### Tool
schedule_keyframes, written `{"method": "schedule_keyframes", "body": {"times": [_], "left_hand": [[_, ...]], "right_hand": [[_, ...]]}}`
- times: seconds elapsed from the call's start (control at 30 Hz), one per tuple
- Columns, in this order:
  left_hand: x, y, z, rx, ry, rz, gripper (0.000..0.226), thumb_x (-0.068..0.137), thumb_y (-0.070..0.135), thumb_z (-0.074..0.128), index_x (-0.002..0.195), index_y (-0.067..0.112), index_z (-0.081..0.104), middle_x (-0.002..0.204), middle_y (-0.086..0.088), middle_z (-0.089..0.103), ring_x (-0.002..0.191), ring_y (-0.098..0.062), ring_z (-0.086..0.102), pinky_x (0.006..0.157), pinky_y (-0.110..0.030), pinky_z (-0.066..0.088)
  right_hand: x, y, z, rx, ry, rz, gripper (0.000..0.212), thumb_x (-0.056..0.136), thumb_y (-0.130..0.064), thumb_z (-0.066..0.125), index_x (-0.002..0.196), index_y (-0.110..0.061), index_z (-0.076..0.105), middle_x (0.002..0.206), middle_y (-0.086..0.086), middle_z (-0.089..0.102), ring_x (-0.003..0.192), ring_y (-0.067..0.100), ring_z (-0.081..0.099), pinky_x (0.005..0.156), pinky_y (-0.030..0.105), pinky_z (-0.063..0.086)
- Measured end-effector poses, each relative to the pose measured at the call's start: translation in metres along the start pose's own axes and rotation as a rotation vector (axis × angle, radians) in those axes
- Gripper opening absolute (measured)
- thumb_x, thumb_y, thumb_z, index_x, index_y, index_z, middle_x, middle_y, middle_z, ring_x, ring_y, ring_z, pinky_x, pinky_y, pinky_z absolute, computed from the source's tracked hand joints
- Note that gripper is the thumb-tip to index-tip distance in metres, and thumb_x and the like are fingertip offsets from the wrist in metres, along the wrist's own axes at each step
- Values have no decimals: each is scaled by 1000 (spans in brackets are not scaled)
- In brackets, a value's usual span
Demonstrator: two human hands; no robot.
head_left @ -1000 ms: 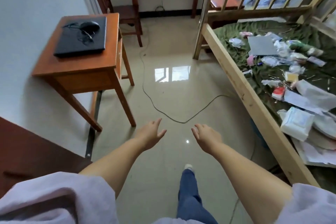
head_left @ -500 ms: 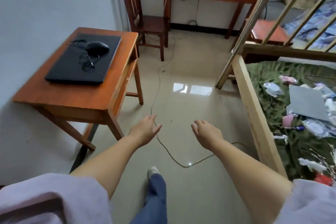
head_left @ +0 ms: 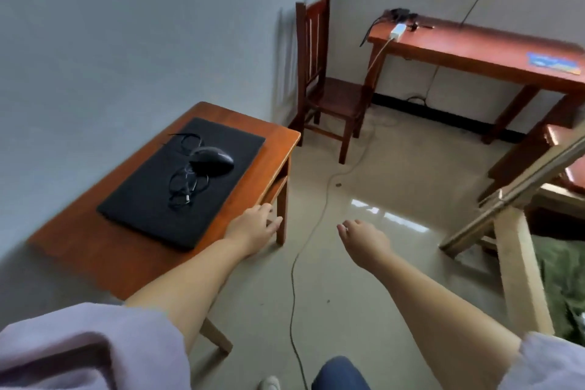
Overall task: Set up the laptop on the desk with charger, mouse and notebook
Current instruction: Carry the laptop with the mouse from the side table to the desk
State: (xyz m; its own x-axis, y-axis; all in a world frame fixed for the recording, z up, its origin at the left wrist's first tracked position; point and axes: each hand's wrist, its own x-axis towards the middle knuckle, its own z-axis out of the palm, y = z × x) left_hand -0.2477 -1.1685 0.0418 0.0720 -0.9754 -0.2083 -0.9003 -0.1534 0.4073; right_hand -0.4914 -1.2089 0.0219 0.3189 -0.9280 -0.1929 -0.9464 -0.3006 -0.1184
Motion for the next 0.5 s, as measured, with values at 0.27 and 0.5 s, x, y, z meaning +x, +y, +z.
{"method": "schedule_keyframes", "body": {"times": [0.27, 0.5], "left_hand": [[50, -44, -29, -113, 250, -460, 40, 96, 45, 34, 119, 17, 50, 112, -3, 58, 96, -23, 57, 73, -34, 46], [36, -72, -33, -175, 376, -821, 39, 96, 45, 35, 119, 17, 49, 107, -3, 58, 87, -22, 57, 69, -34, 47]], "right_hand": [[174, -25, -43, 26, -38, -339, 42, 98, -40, 24, 107, -18, 59, 105, 5, 61, 97, 25, 57, 74, 33, 42], [259, -77, -68, -134, -86, -648, 17, 96, -19, 36, 92, -15, 51, 91, 6, 55, 89, 29, 54, 69, 38, 50]]}}
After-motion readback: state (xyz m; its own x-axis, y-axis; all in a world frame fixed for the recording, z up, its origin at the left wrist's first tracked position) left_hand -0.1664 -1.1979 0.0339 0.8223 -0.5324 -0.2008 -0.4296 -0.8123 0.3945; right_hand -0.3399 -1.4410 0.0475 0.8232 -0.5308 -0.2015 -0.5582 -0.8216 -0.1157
